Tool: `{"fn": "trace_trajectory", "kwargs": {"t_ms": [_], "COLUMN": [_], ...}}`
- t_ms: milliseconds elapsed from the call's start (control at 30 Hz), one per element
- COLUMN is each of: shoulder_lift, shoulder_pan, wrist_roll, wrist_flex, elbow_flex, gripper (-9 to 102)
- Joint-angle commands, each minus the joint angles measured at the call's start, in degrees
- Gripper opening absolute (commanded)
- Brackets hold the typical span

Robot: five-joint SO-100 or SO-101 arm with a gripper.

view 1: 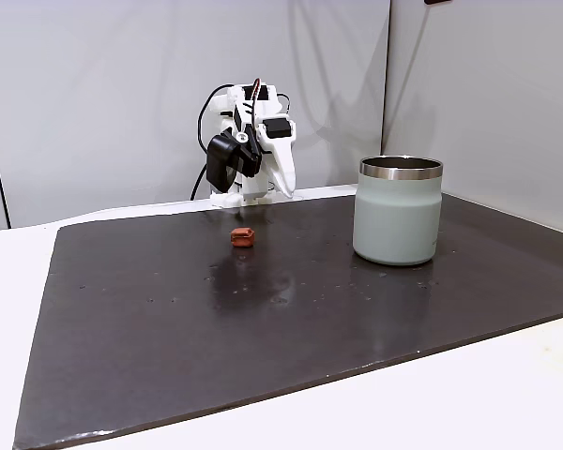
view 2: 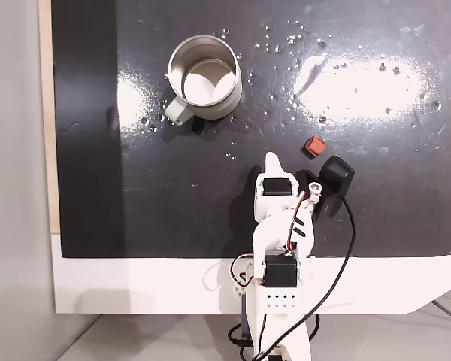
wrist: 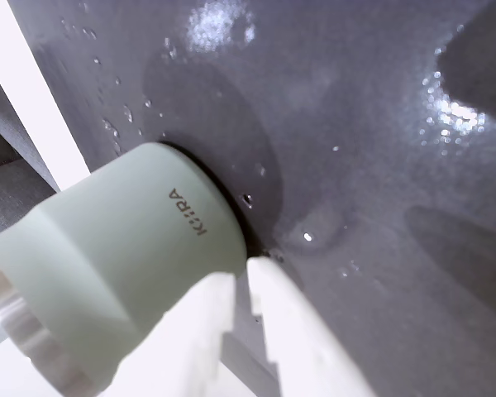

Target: Grasp a cube and put it in the cup.

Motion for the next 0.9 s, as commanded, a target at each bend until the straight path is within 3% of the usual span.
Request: {"fn": "trace_trajectory", "kwargs": {"t_ms": [0,700,867], "shoulder_lift": [0.62,0.7,0.7], "shoulder_pan": [-0.97,0.35,0.53], "wrist_roll": [-1.67,0.0,-0.88], "wrist_flex": [-1.58,-1.93,3.34], "elbow_flex": [-0.35,-1.14,-9.67], "gripper": [0,0,0]}}
